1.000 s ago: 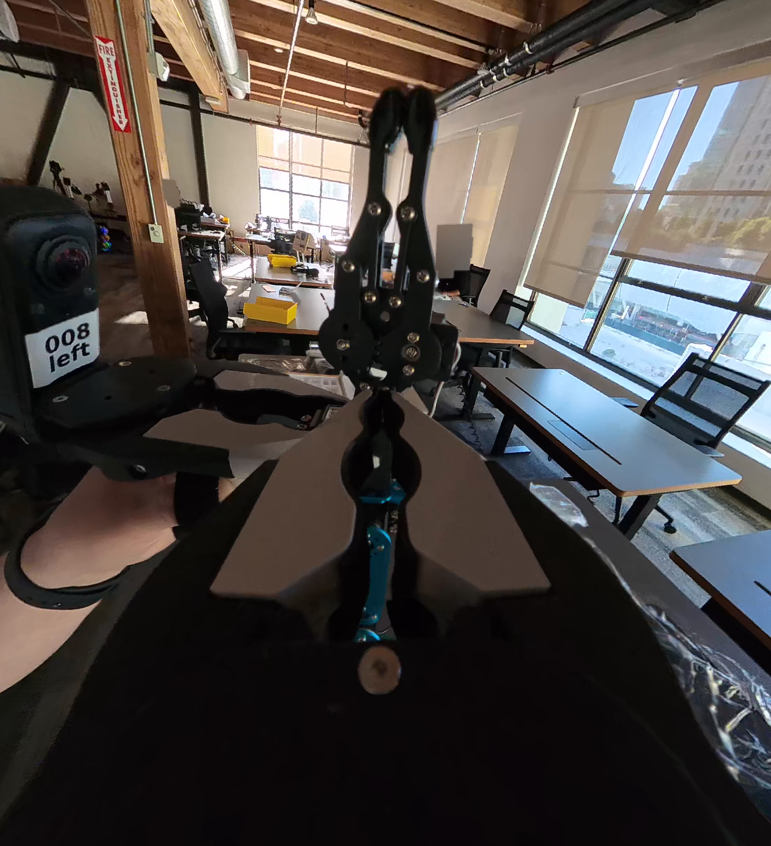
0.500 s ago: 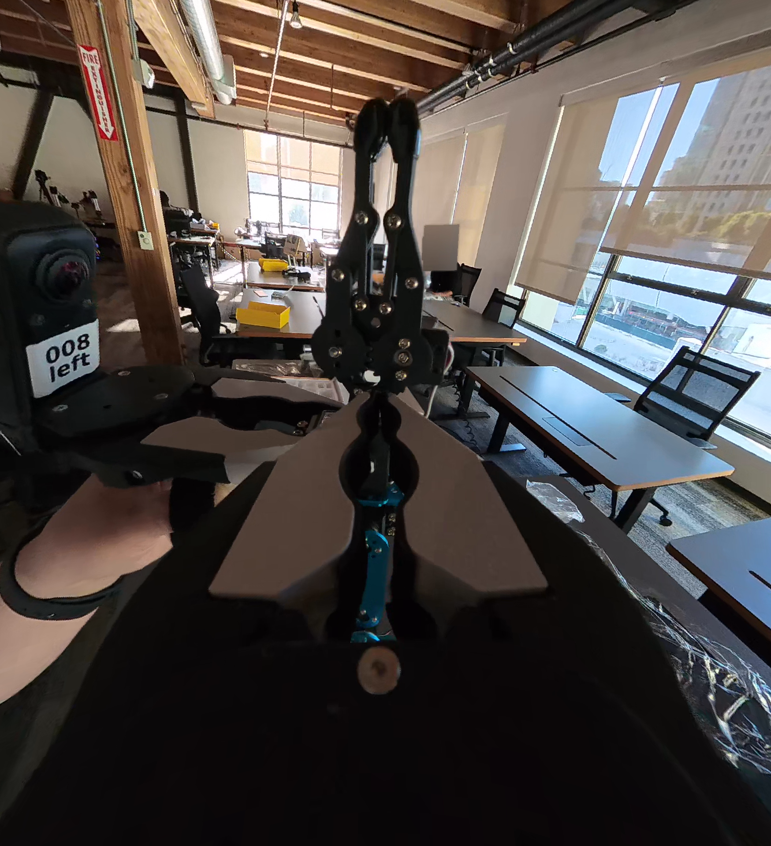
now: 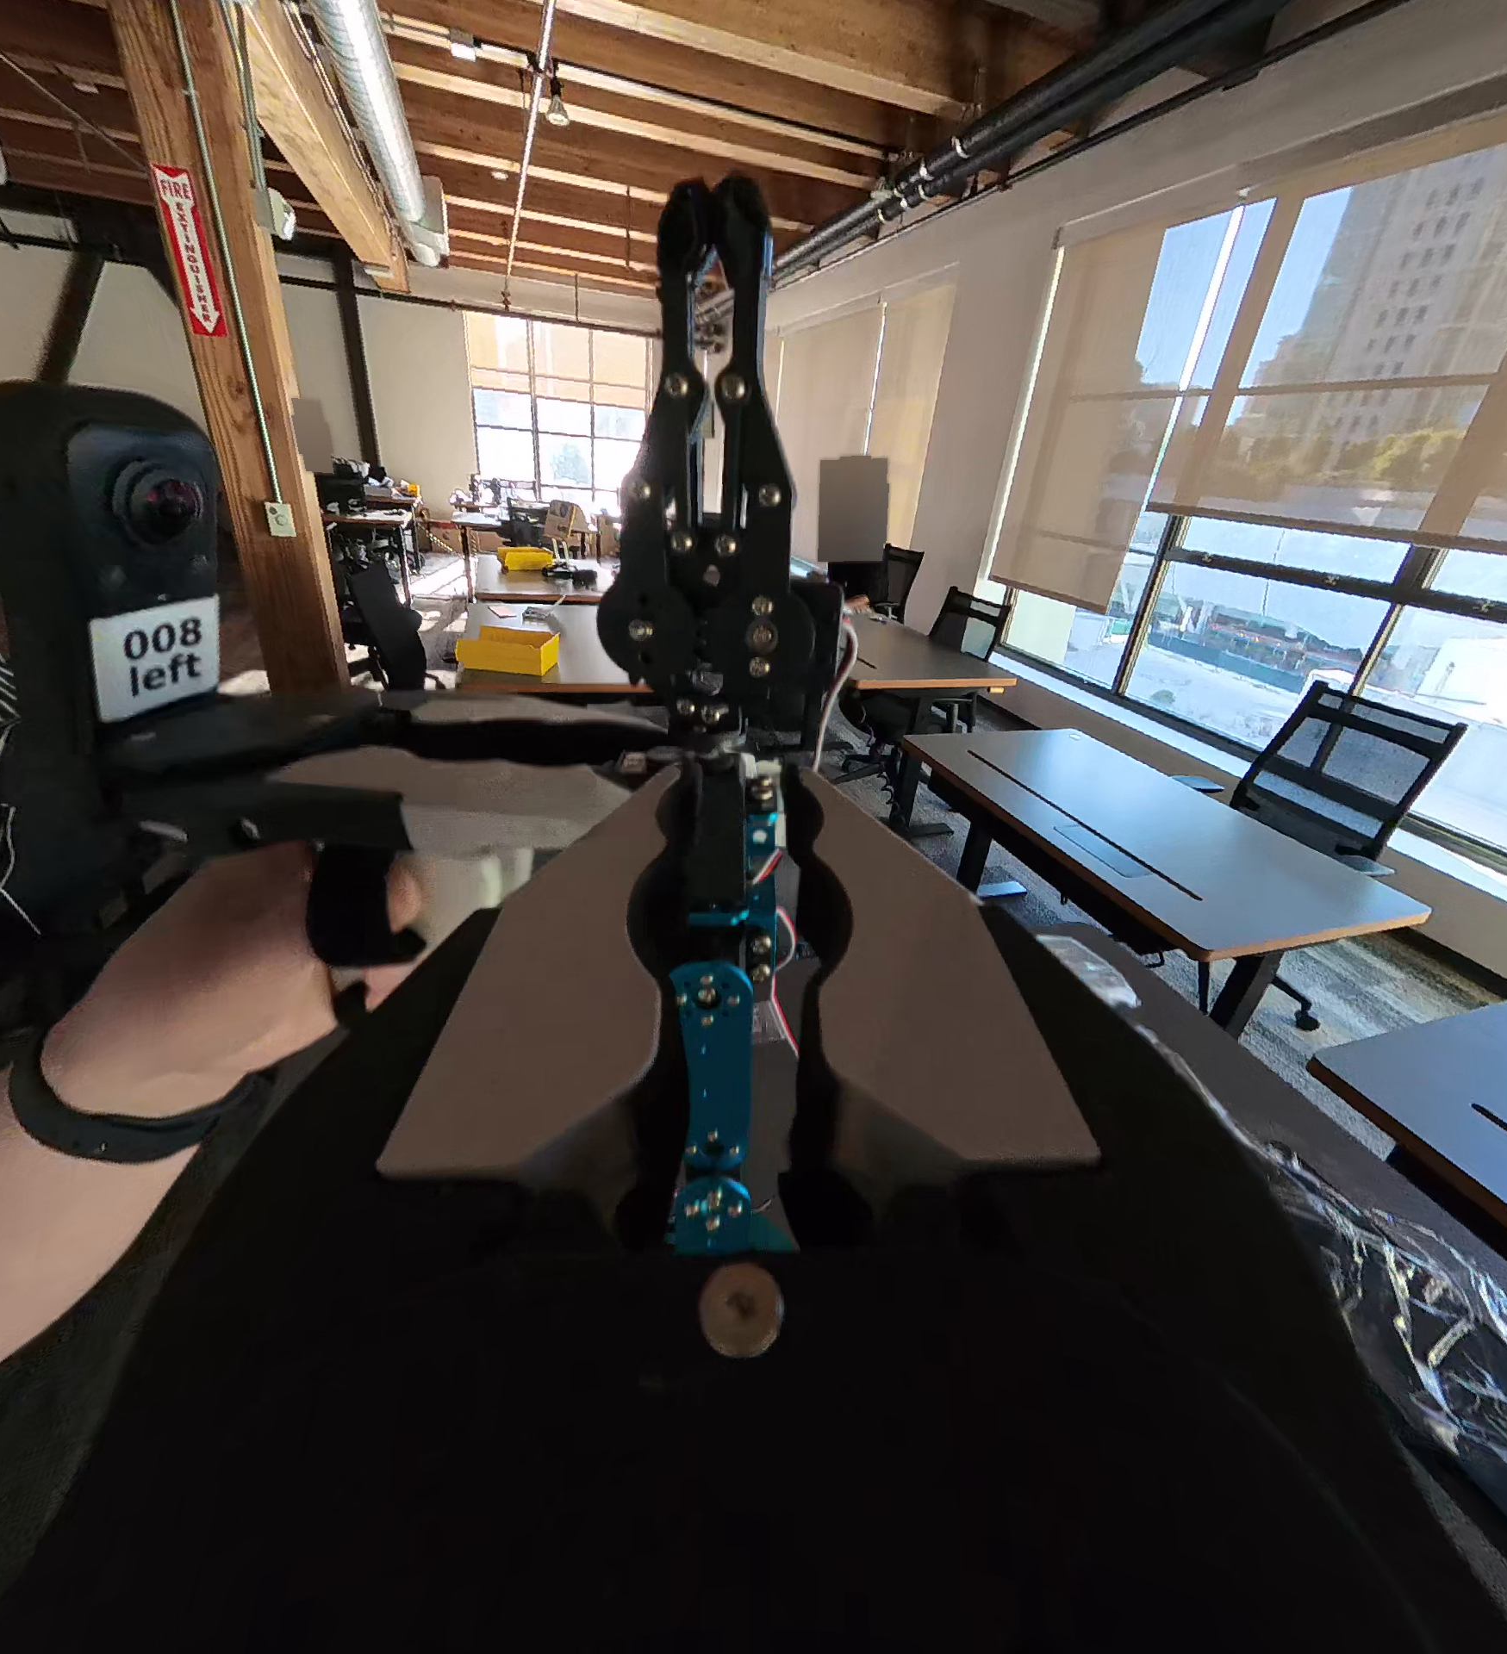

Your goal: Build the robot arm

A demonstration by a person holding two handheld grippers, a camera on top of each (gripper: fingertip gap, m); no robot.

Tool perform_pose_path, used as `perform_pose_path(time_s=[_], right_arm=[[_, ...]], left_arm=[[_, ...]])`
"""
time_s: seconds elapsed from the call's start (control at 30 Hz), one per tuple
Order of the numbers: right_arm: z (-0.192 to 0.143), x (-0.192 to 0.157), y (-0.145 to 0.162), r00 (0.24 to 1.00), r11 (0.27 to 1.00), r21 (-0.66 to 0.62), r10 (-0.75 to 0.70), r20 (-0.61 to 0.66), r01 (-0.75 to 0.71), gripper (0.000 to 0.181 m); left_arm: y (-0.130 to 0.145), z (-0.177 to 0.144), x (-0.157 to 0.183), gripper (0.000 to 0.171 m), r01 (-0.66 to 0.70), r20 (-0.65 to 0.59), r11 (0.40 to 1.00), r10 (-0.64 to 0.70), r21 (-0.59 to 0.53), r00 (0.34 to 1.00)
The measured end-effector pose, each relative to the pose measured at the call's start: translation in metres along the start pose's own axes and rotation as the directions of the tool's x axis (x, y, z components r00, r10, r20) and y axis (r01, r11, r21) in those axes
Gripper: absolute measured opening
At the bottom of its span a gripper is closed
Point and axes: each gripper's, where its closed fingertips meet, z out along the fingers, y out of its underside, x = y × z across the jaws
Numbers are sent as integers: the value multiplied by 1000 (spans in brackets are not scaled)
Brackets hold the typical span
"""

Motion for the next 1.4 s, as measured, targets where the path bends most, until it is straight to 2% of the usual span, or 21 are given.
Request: perform_pose_path(time_s=[0.07, 0.2, 0.33, 0.4, 0.5, 0.57, 0.63, 0.67, 0.77, 0.83, 0.87, 0.93, 1.0, 1.1, 1.13, 1.2, 1.27, 1.33, 1.4], right_arm=[[-7, 0, 7, 1000, 1000, -26, 13, -8, -13, 21], [-24, -6, 12, 998, 998, -26, 50, -34, -50, 22], [-32, -12, 13, 991, 999, -45, 20, -129, -26, 24], [-31, -17, 6, 984, 999, -33, -4, -175, -2, 27], [-22, -28, -9, 968, 1000, -1, -25, -248, 26, 35], [-15, -31, -16, 936, 999, 4, -34, -351, 38, 40], [-9, -28, -17, 861, 1000, 6, -14, -508, 19, 41], [-6, -29, -14, 817, 1000, -2, -1, -577, 0, 43], [2, -32, -5, 665, 998, -45, -4, -746, -44, 43], [10, -36, -1, 586, 991, -109, -40, -809, -83, 43], [14, -39, -2, 549, 985, -139, -63, -834, -98, 45], [23, -45, -8, 500, 975, -188, -106, -859, -116, 47], [29, -48, -15, 457, 957, -253, -165, -874, -139, 53], [29, -43, -28, 371, 918, -349, -263, -891, -190, 65], [32, -43, -33, 358, 906, -371, -285, -889, -202, 67], [34, -43, -40, 335, 886, -412, -330, -883, -212, 69], [33, -43, -40, 304, 880, -429, -360, -882, -203, 69], [32, -45, -25, 286, 899, -384, -319, -904, -210, 72], [32, -47, 2, 270, 917, -329, -266, -926, -224, 72]], left_arm=[[-4, -10, -1, 44, 23, -47, 1000, -23, 9, 999], [-4, -37, -9, 49, 63, -216, 998, -68, -29, 974], [-8, -50, -44, 52, 154, -444, 985, -172, -77, 879], [-15, -43, -69, 51, 185, -567, 981, -188, -63, 802], [-11, -18, -95, 51, 135, -730, 989, -131, -54, 671], [-1, -4, -95, 51, 112, -853, 992, -113, -64, 510], [11, 6, -89, 60, 151, -927, 980, -173, -129, 331], [18, 9, -84, 64, 164, -948, 974, -197, -159, 251], [36, 19, -73, 65, 153, -970, 966, -225, -210, 88], [30, 23, -68, 64, 150, -980, 968, -200, -201, -27], [17, 28, -69, 61, 188, -983, 965, -171, -180, -65], [-18, 43, -80, 56, 317, -984, 934, -136, -166, -113], [-45, 61, -95, 56, 425, -975, 878, -184, -222, -128], [-60, 65, -111, 52, 562, -946, 761, -255, -325, -200], [-55, 64, -109, 53, 570, -943, 751, -263, -334, -206], [-34, 62, -98, 55, 543, -940, 767, -273, -342, -206], [-17, 58, -89, 59, 507, -920, 769, -290, -389, -265], [0, 52, -78, 59, 447, -899, 790, -289, -419, -330], [26, 51, -64, 61, 363, -891, 827, -319, -428, -325]])
